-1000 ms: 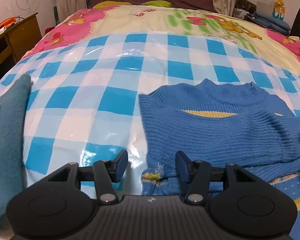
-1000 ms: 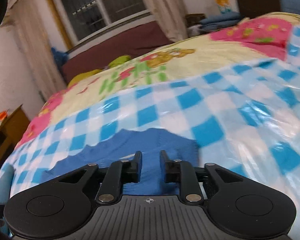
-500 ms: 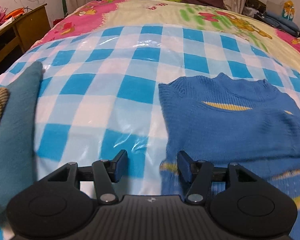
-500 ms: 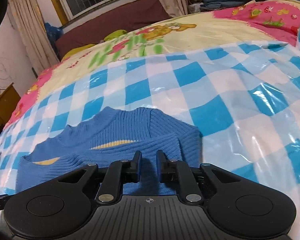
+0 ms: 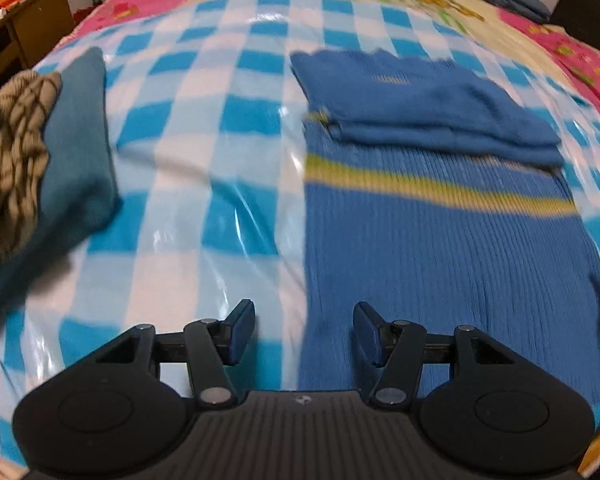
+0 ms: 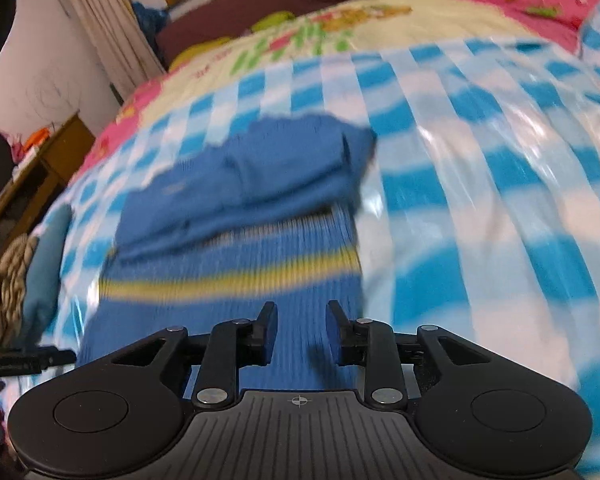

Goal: Fold small clothes
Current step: 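Grasp the sweater hem with the left gripper while the right gripper grasps it too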

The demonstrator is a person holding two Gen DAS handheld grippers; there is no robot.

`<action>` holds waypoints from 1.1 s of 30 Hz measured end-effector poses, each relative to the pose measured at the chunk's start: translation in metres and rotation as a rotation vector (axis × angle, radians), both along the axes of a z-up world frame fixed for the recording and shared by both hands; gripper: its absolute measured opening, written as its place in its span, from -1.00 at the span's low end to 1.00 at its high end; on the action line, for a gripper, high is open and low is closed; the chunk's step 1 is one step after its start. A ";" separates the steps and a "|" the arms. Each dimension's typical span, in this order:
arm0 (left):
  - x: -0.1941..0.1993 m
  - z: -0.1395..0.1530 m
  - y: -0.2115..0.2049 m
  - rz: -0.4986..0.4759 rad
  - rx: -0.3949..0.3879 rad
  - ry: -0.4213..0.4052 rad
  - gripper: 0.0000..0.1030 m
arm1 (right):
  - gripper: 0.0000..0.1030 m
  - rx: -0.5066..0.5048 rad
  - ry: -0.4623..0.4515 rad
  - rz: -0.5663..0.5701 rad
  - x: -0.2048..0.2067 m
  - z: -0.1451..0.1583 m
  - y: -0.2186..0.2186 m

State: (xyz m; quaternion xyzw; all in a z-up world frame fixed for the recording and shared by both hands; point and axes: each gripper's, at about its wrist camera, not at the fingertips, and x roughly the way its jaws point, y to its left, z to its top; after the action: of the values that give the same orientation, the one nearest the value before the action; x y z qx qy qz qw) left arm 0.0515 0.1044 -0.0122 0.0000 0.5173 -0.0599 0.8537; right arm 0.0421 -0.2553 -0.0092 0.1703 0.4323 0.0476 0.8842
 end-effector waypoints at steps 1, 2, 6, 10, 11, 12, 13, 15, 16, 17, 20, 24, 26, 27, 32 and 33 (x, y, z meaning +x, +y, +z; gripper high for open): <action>-0.005 -0.002 -0.001 -0.006 0.001 0.009 0.15 | -0.46 0.006 0.014 -0.002 -0.008 -0.001 0.000; -0.009 -0.004 -0.001 -0.008 -0.003 0.019 0.15 | -0.46 0.014 0.030 0.003 -0.016 -0.002 0.000; -0.020 -0.014 0.002 -0.013 -0.011 0.071 0.15 | -0.46 0.005 0.071 0.018 -0.039 -0.006 0.002; -0.030 -0.017 0.002 -0.032 -0.010 0.096 0.15 | -0.37 0.012 0.118 0.008 -0.052 -0.013 0.001; -0.032 -0.018 0.002 -0.035 -0.015 0.105 0.15 | -0.36 0.013 0.123 0.004 -0.054 -0.014 0.000; -0.034 -0.019 0.003 -0.039 -0.021 0.116 0.15 | -0.36 0.016 0.128 0.001 -0.057 -0.015 0.000; -0.035 -0.020 0.003 -0.043 -0.027 0.123 0.13 | -0.34 0.021 0.136 0.000 -0.059 -0.016 0.000; -0.037 -0.021 0.002 -0.051 -0.031 0.132 0.04 | -0.34 0.024 0.146 0.005 -0.062 -0.017 0.000; -0.038 -0.020 0.001 -0.055 -0.030 0.132 -0.03 | -0.33 0.018 0.148 0.011 -0.063 -0.018 0.001; -0.039 -0.020 0.000 -0.059 -0.030 0.133 -0.09 | -0.31 0.012 0.151 0.015 -0.065 -0.018 0.001; -0.040 -0.020 -0.002 -0.065 -0.035 0.142 -0.40 | -0.30 0.008 0.163 0.012 -0.068 -0.019 -0.001; -0.043 -0.020 -0.003 -0.068 -0.035 0.132 -0.60 | -0.30 0.007 0.173 0.007 -0.072 -0.019 -0.005; -0.044 -0.019 -0.002 -0.073 -0.061 0.132 -0.61 | -0.29 0.018 0.190 0.012 -0.073 -0.022 -0.005; -0.045 -0.019 -0.002 -0.076 -0.071 0.133 -0.61 | -0.29 0.022 0.194 0.015 -0.073 -0.023 -0.004; -0.037 -0.027 0.000 -0.041 -0.079 0.176 -0.61 | -0.30 0.089 0.234 0.036 -0.065 -0.034 0.000; -0.036 -0.028 0.002 -0.027 -0.084 0.192 -0.61 | -0.30 0.089 0.243 0.032 -0.063 -0.036 0.000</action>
State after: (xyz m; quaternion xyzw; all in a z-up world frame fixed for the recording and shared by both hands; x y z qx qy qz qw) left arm 0.0155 0.1059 -0.0402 -0.0346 0.5937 -0.0926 0.7986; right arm -0.0209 -0.2551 -0.0455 0.2072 0.5361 0.0597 0.8161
